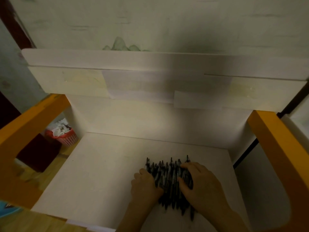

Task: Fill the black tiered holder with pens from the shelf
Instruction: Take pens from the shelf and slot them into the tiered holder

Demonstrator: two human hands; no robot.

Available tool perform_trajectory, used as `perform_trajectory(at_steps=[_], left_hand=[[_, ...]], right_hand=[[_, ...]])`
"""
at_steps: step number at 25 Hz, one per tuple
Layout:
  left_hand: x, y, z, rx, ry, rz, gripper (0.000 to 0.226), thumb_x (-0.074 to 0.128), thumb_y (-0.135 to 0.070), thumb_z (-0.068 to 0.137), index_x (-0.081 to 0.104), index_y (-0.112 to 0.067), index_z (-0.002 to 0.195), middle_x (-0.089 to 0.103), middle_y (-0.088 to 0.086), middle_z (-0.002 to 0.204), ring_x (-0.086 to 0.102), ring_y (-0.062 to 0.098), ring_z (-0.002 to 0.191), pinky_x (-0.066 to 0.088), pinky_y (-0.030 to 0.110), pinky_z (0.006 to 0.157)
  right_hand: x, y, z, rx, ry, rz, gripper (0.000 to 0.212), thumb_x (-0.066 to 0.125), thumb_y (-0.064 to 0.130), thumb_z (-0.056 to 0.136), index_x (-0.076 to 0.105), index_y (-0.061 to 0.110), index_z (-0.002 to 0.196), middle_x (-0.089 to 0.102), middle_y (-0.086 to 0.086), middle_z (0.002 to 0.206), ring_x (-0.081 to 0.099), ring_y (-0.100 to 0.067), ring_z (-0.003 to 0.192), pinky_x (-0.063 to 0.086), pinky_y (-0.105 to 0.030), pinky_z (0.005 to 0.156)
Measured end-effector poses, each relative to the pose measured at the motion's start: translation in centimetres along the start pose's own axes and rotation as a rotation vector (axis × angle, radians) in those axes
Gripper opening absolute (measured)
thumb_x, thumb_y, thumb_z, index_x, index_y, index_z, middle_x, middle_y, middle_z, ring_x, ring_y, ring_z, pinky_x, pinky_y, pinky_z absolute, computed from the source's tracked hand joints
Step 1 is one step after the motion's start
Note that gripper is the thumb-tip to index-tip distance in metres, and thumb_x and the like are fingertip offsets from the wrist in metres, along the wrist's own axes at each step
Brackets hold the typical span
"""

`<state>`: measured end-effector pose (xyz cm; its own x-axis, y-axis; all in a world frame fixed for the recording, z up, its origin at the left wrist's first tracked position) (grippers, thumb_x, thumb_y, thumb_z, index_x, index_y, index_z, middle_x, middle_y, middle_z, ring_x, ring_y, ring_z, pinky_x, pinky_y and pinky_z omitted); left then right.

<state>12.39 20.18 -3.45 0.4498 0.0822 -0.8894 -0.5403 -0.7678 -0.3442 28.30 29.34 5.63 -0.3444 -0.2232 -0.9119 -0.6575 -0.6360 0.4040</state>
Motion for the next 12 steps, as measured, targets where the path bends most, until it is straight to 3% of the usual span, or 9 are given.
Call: perform_trajectory(at_steps=[7,12], left_hand=[[-0.6,-0.8,0.6,0.128,-0.031,0.048,0.043,0.058,-0.039,0.09,0.047,-0.009,0.119,0.052,0.007,0.117,0.054,0.019,0.103,0.047,0.026,0.084],[-1.2,0.3,1.3,0.132,0.001,0.07,0.029,0.056,-0.035,0.088,0.055,-0.011,0.106,0.057,0.004,0.104,0.058,0.017,0.091,0.047,0.026,0.073]], right_hand=[[-0.5,0.0,0.1,-0.023,-0.005,0.012,0.038,0.048,0.052,0.093,0.049,0.039,0.129,0.049,0.018,0.134,0.045,-0.006,0.123,0.036,-0.022,0.105],[-1.0,0.1,0.1,-0.027,-0.024,0.024,0.034,0.051,0.05,0.092,0.053,0.039,0.124,0.052,0.02,0.128,0.049,-0.004,0.117,0.038,-0.021,0.1]])
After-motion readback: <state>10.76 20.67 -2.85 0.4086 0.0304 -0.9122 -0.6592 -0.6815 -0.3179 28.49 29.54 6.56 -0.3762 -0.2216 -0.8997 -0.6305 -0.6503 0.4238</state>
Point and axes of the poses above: each hand's wrist, its own z-axis towards the middle knuckle, its own x-axis out of the palm, y = z × x, the point moved 10 cm from there along z, towards the middle knuckle
